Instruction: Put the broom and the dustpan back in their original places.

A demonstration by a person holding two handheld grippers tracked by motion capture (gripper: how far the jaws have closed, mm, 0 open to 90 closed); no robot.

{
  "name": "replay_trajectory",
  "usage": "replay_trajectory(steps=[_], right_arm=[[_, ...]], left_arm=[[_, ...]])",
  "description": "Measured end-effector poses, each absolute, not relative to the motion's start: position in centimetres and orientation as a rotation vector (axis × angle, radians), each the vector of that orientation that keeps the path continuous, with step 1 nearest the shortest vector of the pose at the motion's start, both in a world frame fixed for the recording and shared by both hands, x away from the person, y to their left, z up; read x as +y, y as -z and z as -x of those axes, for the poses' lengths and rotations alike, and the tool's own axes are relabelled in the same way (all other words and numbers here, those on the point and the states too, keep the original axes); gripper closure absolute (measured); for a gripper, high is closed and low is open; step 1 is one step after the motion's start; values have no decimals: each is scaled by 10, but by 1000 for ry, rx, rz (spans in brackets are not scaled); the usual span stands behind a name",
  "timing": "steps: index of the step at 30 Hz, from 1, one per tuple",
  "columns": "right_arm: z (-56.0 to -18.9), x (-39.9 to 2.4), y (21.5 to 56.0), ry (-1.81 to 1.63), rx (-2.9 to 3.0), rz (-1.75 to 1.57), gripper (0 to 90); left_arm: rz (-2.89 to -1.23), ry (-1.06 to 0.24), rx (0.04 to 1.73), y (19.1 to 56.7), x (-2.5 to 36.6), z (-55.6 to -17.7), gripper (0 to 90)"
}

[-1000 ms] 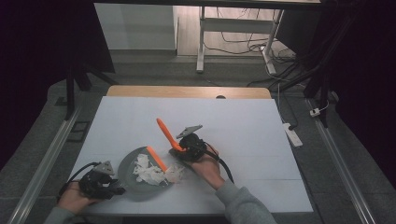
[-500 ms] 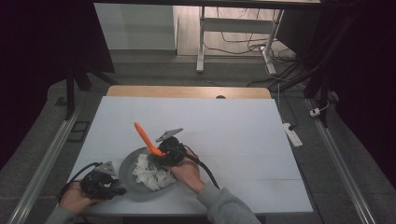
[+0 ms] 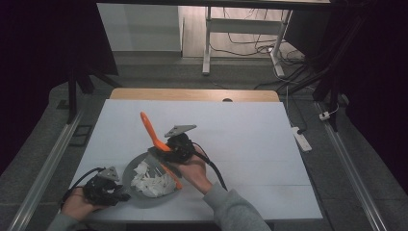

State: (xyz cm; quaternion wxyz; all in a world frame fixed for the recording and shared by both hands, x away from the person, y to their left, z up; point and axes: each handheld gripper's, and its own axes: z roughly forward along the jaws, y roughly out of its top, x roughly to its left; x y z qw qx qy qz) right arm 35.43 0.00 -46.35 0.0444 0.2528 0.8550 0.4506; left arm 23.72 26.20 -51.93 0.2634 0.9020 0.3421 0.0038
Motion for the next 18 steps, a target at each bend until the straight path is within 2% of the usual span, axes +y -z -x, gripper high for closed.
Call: replay_trajectory(steps=[7,18], right_arm=[[-361,-26,455,-1356,2562,-810,701],[-366,-51,460,-1309,2543,-857,701]], left_arm=[[-2420,-6,929,521,263,-237,618],[-2403,-12,930,522,263,-238,617]])
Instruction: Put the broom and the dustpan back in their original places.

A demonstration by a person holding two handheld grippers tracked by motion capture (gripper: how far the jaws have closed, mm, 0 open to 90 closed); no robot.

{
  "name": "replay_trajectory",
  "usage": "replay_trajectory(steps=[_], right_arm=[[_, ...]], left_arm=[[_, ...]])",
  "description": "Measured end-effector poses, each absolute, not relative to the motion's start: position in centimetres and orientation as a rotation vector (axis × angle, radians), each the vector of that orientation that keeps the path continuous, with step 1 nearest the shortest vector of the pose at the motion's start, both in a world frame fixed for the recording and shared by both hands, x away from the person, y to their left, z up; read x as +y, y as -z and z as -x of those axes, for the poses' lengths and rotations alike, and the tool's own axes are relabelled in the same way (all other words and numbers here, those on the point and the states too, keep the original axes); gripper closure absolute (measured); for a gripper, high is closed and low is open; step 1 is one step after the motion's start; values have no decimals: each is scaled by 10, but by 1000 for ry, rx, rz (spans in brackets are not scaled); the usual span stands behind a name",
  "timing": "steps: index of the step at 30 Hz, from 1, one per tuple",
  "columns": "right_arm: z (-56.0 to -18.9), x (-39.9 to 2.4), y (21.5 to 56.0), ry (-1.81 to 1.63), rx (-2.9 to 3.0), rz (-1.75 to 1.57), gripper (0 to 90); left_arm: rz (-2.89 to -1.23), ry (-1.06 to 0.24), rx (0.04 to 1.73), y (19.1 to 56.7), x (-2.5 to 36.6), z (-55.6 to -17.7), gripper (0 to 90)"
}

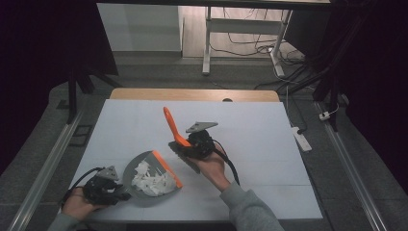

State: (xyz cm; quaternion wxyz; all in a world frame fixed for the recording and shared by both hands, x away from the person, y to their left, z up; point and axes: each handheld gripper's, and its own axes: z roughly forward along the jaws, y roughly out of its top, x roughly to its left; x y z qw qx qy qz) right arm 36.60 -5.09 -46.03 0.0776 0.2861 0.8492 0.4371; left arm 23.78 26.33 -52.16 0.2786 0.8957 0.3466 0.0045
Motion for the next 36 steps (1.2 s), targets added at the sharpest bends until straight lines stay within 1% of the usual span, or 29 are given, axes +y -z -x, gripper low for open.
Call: replay_trajectory(steps=[13,23,36], right_arm=[[-368,-68,461,-1290,2532,-876,701],[-367,-92,460,-1286,2500,-905,701],[-362,-114,457,-1300,2484,-906,701]], left_arm=[[-2390,-19,938,522,263,-239,617],[-2348,-78,964,518,265,-238,618],[-2304,-125,999,514,266,-238,617]])
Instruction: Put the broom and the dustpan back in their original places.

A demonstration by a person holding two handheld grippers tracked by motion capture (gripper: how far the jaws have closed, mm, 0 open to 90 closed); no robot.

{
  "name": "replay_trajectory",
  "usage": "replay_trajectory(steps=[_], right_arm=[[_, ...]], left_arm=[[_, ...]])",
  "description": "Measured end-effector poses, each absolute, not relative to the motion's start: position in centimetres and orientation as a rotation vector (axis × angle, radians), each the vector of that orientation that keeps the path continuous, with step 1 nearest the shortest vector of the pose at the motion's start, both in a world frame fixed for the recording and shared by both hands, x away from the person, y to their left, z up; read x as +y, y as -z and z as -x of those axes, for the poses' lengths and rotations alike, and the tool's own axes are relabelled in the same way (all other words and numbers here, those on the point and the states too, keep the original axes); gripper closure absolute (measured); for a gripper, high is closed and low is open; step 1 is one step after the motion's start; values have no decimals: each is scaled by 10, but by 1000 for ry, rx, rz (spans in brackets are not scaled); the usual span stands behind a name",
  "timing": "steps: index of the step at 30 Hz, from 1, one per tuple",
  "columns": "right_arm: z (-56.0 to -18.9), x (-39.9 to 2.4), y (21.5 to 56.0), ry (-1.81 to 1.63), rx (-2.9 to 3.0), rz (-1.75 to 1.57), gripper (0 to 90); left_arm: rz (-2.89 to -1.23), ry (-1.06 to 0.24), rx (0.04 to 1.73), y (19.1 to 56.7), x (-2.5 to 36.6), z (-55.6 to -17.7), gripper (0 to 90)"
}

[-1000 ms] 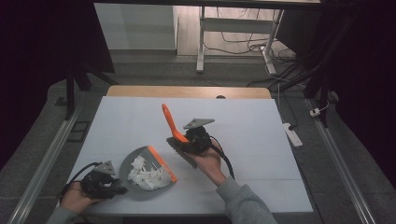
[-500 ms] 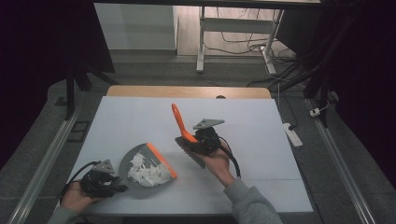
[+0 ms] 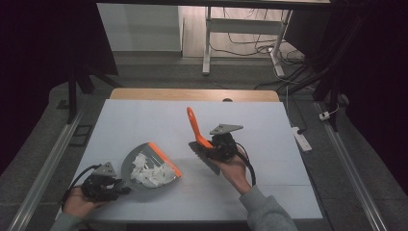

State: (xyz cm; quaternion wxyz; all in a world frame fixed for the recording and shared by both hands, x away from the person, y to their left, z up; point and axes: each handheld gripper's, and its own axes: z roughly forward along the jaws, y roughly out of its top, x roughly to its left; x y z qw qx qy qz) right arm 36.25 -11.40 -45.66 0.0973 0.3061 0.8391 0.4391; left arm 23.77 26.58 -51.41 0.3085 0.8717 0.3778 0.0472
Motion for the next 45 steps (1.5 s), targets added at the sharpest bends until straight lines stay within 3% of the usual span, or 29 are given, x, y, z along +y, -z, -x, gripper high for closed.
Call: replay_trajectory(steps=[45], right_arm=[[-338,-204,465,-1312,2532,-963,700]], left_arm=[[-2089,-283,1301,508,253,-234,618]])
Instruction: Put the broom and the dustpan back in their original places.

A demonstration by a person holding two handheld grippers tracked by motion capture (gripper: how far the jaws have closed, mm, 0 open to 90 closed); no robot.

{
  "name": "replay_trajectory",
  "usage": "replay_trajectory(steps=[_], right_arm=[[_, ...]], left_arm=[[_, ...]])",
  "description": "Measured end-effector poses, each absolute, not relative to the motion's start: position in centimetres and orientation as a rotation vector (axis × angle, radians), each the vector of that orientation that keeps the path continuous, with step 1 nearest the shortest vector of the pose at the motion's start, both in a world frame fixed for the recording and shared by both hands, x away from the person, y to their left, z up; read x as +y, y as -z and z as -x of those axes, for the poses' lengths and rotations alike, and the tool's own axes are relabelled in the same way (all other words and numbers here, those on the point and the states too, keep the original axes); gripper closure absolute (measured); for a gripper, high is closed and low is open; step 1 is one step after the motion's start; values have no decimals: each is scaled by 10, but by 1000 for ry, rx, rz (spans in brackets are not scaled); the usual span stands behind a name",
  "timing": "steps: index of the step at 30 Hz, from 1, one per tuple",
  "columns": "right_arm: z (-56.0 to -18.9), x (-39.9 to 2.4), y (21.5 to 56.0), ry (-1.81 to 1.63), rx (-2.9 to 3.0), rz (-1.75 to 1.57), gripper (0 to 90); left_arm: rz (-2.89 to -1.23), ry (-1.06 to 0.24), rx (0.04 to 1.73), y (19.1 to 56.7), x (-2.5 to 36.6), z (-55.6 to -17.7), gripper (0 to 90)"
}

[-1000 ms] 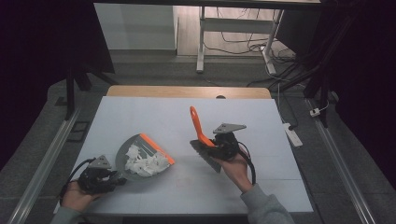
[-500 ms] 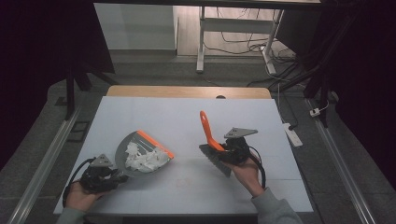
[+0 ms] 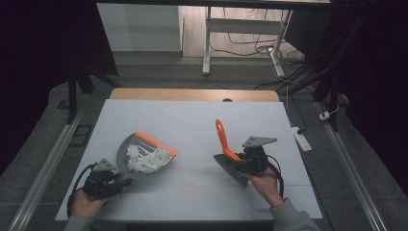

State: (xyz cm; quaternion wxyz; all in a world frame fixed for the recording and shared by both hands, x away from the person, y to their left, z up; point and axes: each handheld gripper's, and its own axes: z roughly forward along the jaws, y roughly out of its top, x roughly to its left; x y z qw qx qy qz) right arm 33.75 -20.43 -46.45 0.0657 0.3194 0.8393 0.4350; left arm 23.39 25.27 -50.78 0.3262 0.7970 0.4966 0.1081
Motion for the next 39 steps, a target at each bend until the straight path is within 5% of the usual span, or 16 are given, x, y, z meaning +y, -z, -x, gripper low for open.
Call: replay_trajectory(steps=[39], right_arm=[[-341,-241,465,-1259,2637,-1055,700]], left_arm=[[-1896,-390,1594,518,225,-276,617]])
